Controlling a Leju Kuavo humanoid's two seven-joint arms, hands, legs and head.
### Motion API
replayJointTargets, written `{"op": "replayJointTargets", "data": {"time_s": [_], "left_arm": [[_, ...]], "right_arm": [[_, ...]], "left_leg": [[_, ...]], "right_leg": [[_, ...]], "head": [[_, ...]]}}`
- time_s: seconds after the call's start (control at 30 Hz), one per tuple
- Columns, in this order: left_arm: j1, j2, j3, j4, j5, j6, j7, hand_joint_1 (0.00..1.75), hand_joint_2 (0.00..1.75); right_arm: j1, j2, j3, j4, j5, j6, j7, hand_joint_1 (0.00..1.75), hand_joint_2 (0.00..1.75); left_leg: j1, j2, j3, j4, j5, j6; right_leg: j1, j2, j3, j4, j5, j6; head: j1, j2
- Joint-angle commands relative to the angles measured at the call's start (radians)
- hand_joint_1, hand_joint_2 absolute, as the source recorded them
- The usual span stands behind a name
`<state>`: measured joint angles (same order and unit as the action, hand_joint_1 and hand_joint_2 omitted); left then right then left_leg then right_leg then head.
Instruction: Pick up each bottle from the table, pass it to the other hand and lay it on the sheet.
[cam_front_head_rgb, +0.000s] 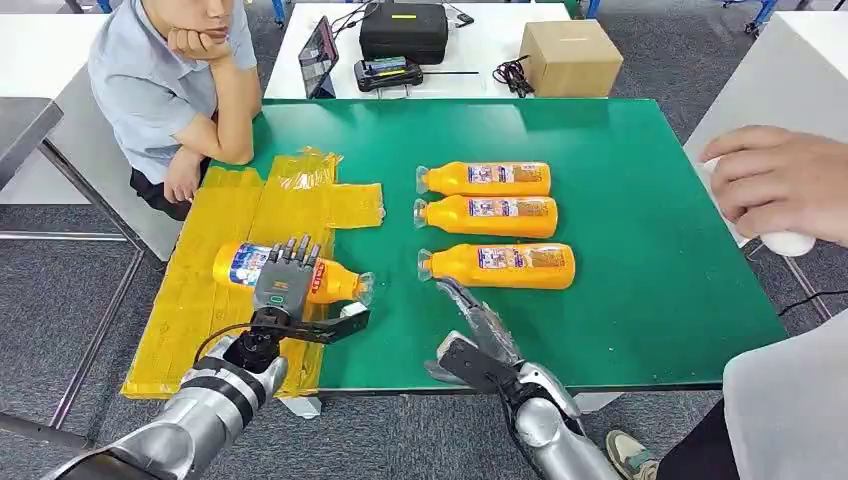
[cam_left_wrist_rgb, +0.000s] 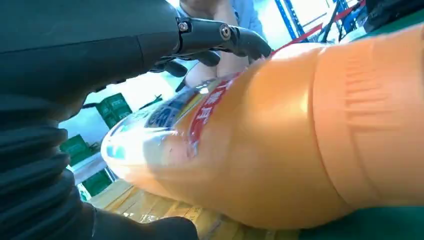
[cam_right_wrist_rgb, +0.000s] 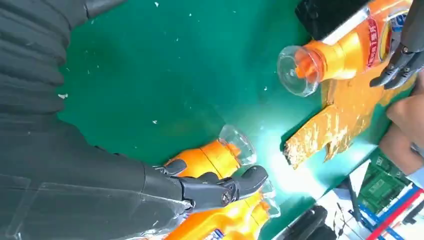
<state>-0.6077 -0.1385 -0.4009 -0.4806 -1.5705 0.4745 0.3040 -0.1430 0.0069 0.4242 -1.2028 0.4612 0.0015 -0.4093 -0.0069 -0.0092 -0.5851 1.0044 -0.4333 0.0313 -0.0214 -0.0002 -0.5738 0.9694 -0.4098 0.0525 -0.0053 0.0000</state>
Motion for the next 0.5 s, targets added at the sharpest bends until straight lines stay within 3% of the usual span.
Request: {"op": "replayJointTargets", "data": {"time_s": [0.03,0.4,0.5], "left_arm": [[0.058,-0.005,-0.026,-0.071,0.001,0.03,0.001,0.0,1.75],[0.254,0.007,-0.059,-0.424,0.009,-0.008,-0.034,0.0,1.75],[0.35,0.005,-0.038,-0.587,0.044,0.075,-0.072,0.0,1.75]], "right_arm": [[0.004,0.003,-0.031,0.003,0.008,-0.01,0.005,0.0,1.75],[0.097,-0.012,-0.083,-0.089,0.064,-0.061,0.016,0.0,1.75],[0.133,-0.031,-0.07,-0.164,0.287,-0.241,0.028,0.0,1.75]], "left_leg": [[0.002,0.001,0.001,0.0,-0.001,-0.002],[0.002,0.001,-0.001,0.0,-0.002,-0.002],[0.0,0.001,-0.003,0.0,-0.001,-0.001]], "right_leg": [[0.002,0.0,0.001,-0.001,-0.001,-0.003],[0.002,0.0,-0.001,0.0,-0.001,-0.002],[0.0,0.0,-0.004,0.0,-0.001,-0.001]], "head": [[0.0,0.0],[0.0,0.0],[0.0,0.0]]}}
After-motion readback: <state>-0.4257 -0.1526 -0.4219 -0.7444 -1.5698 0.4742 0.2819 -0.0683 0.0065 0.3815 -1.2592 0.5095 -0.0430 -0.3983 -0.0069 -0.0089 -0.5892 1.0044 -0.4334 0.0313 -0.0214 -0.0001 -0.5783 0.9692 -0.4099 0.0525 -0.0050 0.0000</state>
